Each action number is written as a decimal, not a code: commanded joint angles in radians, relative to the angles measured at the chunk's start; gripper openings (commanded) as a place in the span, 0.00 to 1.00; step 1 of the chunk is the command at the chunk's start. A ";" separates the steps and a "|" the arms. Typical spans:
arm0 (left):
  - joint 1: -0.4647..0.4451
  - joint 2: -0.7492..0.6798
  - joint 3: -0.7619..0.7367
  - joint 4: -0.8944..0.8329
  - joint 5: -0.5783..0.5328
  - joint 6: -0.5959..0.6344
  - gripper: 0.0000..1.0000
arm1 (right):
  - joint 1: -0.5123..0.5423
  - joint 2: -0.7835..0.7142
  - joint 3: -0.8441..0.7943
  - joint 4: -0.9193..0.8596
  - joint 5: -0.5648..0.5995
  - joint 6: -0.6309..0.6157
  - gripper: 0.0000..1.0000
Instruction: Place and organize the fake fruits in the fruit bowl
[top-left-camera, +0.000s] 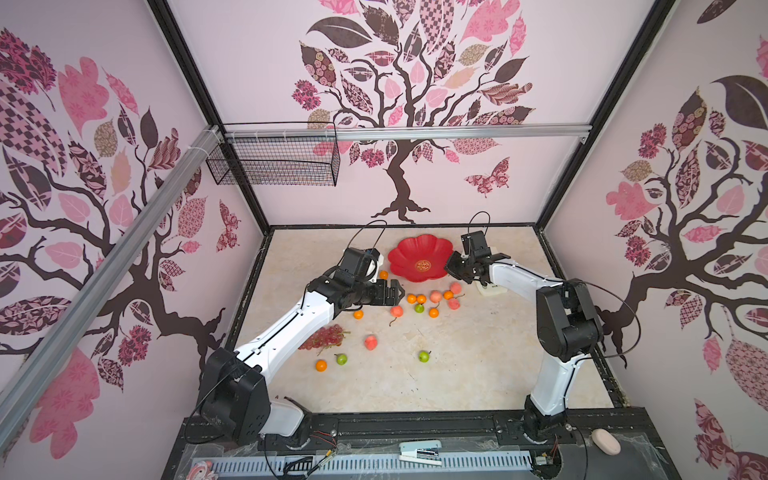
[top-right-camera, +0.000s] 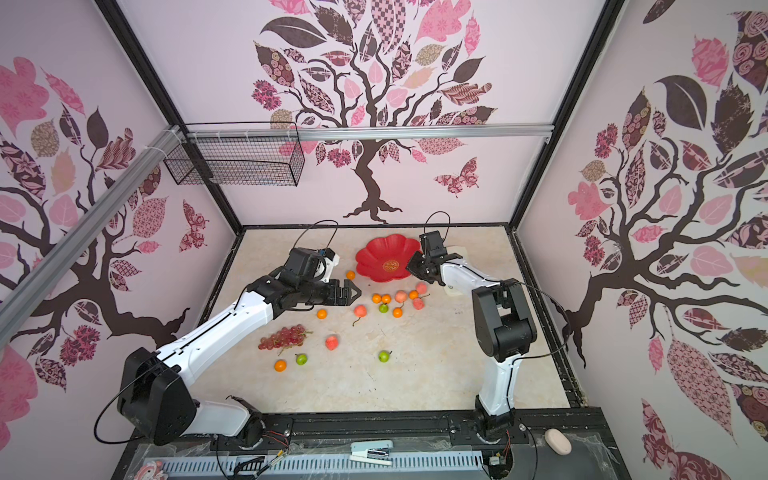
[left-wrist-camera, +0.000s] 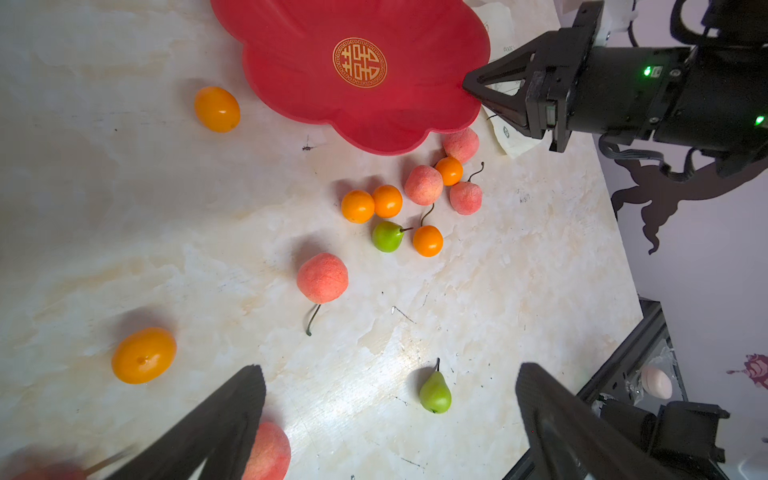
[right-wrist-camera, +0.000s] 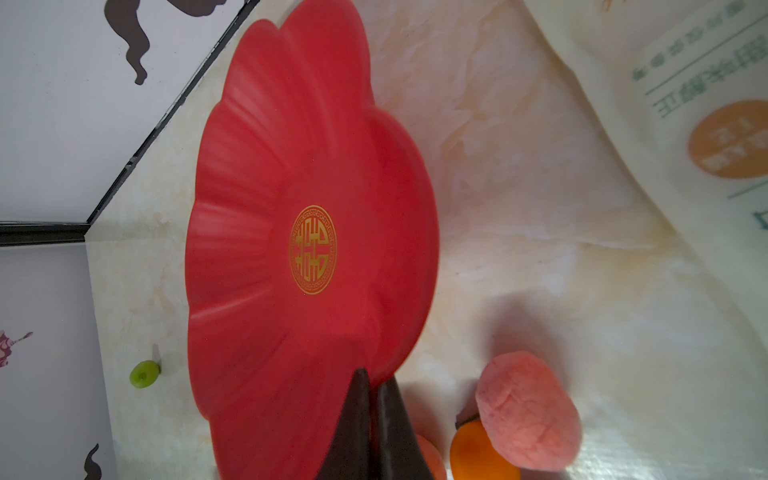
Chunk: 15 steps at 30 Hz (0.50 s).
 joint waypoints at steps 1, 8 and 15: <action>-0.003 -0.023 -0.009 0.029 0.009 0.010 0.98 | 0.002 -0.076 -0.046 0.020 0.005 -0.019 0.00; -0.004 -0.027 -0.030 0.013 0.008 0.008 0.98 | -0.005 -0.041 -0.065 0.019 0.018 -0.023 0.04; -0.004 -0.051 -0.054 0.009 -0.010 0.005 0.98 | -0.007 -0.057 -0.071 0.009 0.045 -0.038 0.28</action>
